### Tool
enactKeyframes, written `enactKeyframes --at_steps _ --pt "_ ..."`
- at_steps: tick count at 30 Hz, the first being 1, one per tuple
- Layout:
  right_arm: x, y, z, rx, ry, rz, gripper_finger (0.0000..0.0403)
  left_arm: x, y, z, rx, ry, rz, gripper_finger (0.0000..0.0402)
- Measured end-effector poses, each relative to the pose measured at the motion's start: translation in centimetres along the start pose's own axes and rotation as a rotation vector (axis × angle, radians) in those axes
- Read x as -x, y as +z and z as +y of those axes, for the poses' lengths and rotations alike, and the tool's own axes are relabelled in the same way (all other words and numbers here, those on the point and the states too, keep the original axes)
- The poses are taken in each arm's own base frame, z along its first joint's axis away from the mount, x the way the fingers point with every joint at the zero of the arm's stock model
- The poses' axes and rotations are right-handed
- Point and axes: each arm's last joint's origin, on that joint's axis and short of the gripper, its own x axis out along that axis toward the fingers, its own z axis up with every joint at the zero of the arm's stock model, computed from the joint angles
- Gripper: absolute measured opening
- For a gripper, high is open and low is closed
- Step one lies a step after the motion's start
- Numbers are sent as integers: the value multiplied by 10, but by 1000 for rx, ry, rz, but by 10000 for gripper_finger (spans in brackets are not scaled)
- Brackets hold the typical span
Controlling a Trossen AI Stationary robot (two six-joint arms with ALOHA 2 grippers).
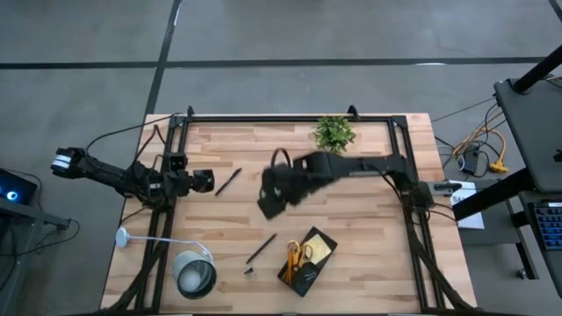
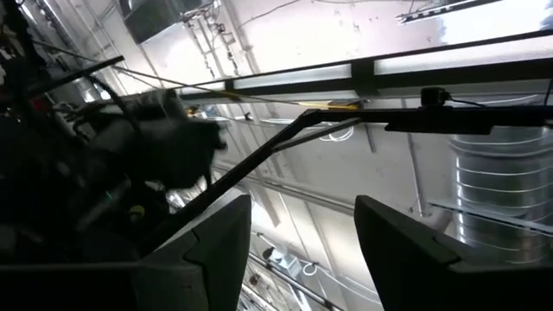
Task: Pick and place office supplies into organizer
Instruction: Put the top binder clip into the desk organizer
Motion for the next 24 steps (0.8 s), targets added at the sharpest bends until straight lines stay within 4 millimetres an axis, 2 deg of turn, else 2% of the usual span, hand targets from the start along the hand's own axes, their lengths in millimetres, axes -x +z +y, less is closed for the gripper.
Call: enactKeyframes --at_steps 7,10,15,19,24 --pt "1 68 -40 77 -48 -56 206 1 3 -4 -24 -23 -12 191" --pt "-9 93 -59 99 -57 -22 207 2 4 -6 -28 -33 -19 191" --pt "-54 124 -75 149 -15 55 244 2 5 -6 -33 -17 -52 191" --pt "-91 132 -82 220 -51 107 281 3 7 -8 -26 -9 -86 191" --pt "-126 141 -94 296 -127 119 294 4 9 -11 -28 -16 -112 191"
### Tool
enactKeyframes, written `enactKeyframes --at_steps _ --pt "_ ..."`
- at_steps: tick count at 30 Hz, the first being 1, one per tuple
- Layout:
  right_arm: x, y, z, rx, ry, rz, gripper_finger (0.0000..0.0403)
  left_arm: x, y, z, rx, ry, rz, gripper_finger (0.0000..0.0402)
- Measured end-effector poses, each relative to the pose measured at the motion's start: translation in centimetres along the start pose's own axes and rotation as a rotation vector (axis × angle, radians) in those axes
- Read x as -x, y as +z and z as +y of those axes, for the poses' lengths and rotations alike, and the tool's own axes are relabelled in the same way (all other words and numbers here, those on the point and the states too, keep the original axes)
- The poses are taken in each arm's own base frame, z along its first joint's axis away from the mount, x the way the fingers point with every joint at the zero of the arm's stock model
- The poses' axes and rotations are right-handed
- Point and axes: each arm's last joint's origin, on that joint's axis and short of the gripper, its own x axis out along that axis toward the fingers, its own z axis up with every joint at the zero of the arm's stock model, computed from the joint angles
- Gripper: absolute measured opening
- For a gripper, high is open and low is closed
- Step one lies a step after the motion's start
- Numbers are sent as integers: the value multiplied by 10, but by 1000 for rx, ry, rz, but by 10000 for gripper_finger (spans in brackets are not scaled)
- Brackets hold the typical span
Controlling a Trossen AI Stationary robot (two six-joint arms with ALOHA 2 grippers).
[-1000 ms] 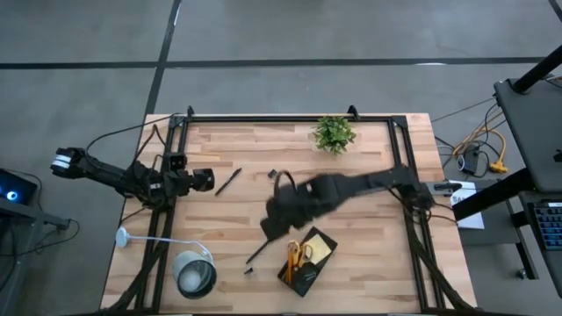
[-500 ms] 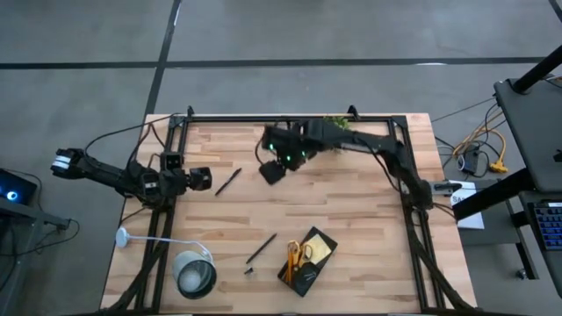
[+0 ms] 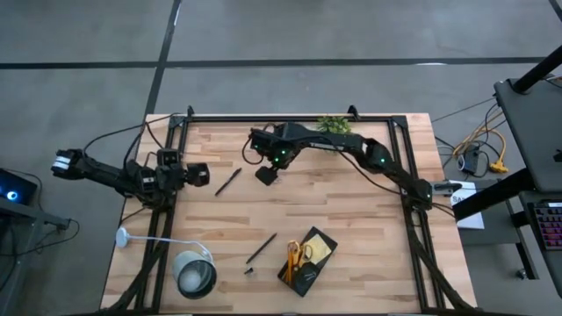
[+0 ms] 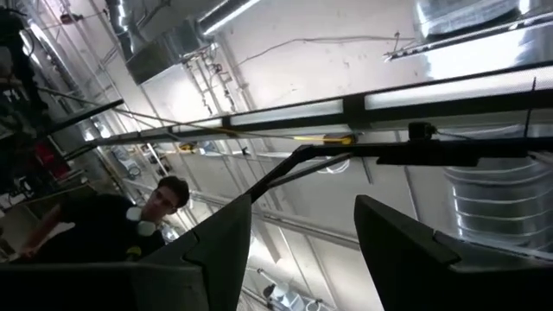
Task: Pick and place office supplies into organizer
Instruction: Put the top binder clip into the desk organizer
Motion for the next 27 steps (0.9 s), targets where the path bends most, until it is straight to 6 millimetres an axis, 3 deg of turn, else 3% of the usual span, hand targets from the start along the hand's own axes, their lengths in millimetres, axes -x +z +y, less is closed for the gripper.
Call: enactKeyframes --at_steps 8,27 --pt "-35 10 -10 68 -3 41 286 1 3 -4 1 -14 -32 191" --pt "-42 20 -21 37 -9 -11 303 5 11 -12 -36 -19 -119 191"
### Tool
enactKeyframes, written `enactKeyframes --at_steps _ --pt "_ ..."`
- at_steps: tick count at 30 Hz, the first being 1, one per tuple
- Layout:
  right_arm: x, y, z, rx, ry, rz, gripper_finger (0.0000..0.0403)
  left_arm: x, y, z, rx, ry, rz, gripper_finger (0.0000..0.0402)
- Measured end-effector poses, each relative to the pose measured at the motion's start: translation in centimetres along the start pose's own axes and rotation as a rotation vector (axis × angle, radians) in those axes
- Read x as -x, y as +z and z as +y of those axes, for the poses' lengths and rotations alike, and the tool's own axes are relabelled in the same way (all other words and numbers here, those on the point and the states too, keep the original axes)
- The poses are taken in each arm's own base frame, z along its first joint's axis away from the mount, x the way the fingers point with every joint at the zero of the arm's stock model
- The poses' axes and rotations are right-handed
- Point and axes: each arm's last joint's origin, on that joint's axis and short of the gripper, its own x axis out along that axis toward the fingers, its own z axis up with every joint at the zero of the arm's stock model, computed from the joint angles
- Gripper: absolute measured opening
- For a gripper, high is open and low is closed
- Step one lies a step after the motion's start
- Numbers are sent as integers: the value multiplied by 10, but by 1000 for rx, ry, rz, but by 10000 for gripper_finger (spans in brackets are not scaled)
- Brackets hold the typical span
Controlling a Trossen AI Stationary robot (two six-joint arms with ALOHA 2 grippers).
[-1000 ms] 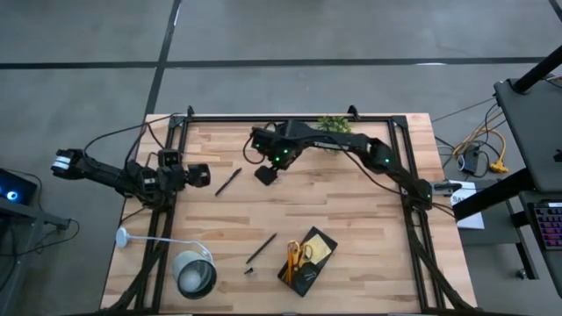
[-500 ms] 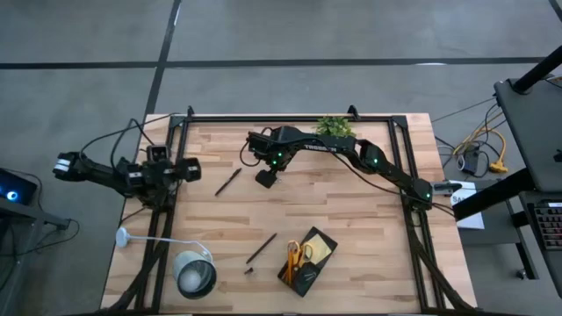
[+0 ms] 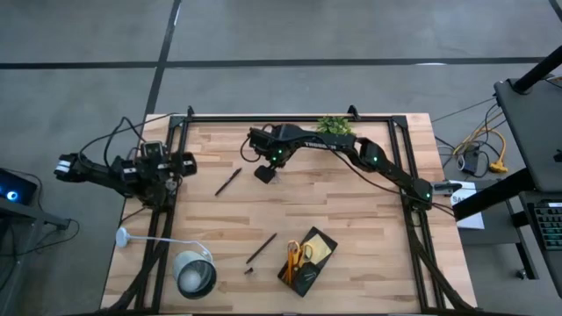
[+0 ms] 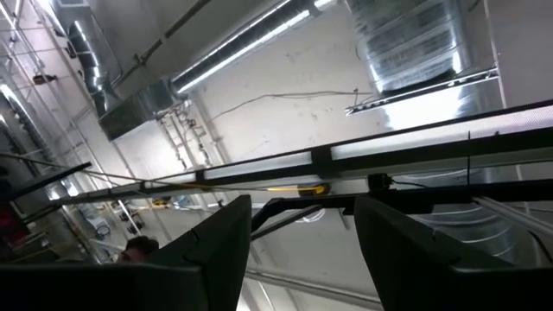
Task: Pick and place office supplies into organizer
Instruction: Put the top binder clip into the desk organizer
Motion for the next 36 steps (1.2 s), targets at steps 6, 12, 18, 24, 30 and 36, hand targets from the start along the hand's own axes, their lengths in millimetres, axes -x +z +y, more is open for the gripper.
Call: enactKeyframes --at_steps 6,12,18,24,30,36 --pt "-4 1 1 5 9 -16 308 1 2 -2 -3 -9 -12 191" --pt "-9 -1 -1 1 5 -3 320 1 2 -2 -3 -7 -15 191" --pt "-16 -1 -2 2 17 -8 321 1 2 -1 -4 1 -21 191" --pt "-21 -3 -4 -3 15 1 318 1 3 -2 -16 5 -40 191" --pt "-23 0 -3 6 31 -34 313 2 5 -4 -20 4 -59 191" --pt "-27 -2 -4 4 24 -20 309 2 6 -5 -20 1 -69 191"
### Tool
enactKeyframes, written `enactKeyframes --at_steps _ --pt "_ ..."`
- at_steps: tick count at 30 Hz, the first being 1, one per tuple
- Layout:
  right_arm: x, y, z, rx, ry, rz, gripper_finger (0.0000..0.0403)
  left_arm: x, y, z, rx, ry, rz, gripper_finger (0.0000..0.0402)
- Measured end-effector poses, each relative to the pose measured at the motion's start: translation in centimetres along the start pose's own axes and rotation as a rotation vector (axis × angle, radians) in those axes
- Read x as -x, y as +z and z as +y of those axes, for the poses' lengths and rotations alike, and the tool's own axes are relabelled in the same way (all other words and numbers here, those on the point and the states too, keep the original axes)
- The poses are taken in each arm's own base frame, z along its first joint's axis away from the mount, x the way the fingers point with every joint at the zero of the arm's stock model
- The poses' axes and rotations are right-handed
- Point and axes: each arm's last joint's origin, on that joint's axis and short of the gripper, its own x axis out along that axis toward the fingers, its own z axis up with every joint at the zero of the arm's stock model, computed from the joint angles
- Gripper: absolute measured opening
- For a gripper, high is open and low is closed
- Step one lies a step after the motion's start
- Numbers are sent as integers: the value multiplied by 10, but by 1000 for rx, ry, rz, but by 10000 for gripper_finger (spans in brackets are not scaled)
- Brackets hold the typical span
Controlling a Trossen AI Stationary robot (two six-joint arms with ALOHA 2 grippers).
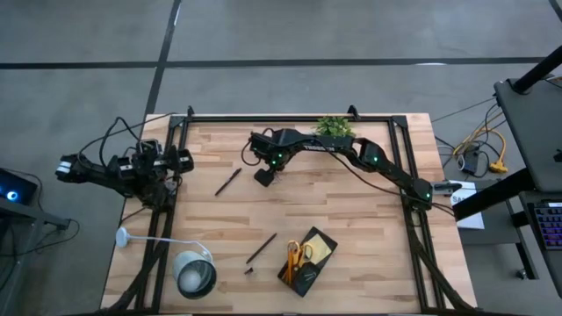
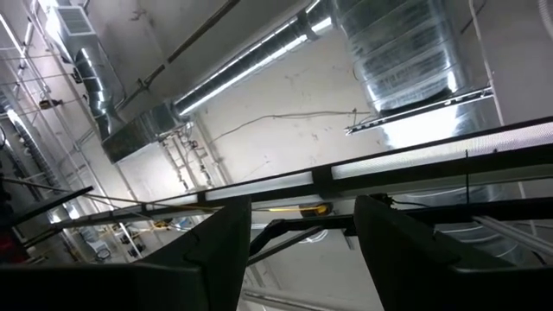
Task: Pick and place office supplies into organizer
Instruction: Put the top binder clip into the desk organizer
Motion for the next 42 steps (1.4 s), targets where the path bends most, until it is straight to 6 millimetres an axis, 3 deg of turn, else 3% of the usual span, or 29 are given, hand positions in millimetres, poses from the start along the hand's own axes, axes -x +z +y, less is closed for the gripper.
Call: enactKeyframes --at_steps 8,29,42 --pt "-7 -5 -3 18 -14 19 298 0 0 0 -3 0 0 191" --pt "-14 -8 2 70 -113 -34 197 2 4 -5 7 -17 -30 191" --pt "9 4 11 12 -44 -84 154 2 5 -5 8 -17 -32 191"
